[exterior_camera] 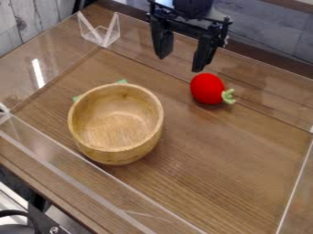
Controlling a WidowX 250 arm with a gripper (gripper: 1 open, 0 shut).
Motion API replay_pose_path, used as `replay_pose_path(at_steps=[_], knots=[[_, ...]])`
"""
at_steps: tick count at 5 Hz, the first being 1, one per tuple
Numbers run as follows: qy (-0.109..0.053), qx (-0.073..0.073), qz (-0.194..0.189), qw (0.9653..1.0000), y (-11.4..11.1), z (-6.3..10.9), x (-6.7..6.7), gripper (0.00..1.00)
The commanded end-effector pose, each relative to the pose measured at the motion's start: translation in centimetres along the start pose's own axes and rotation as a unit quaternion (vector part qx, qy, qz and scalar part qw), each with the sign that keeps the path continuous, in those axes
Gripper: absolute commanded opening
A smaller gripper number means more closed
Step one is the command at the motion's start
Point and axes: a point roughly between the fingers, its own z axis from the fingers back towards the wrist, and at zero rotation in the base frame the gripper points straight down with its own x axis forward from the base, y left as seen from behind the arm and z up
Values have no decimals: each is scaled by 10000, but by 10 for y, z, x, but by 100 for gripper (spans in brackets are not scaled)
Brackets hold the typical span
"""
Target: Move the red fruit to the left
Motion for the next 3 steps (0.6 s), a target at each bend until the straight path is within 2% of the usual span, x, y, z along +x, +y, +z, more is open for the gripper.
replay_pose_path(at_steps=[1,2,3], knots=[[-45,-24,-228,9997,2,-9,15,100],[-84,-55,-215,9997,-9,-36,38,100],[-214,-55,-216,9995,-17,-55,59,100]])
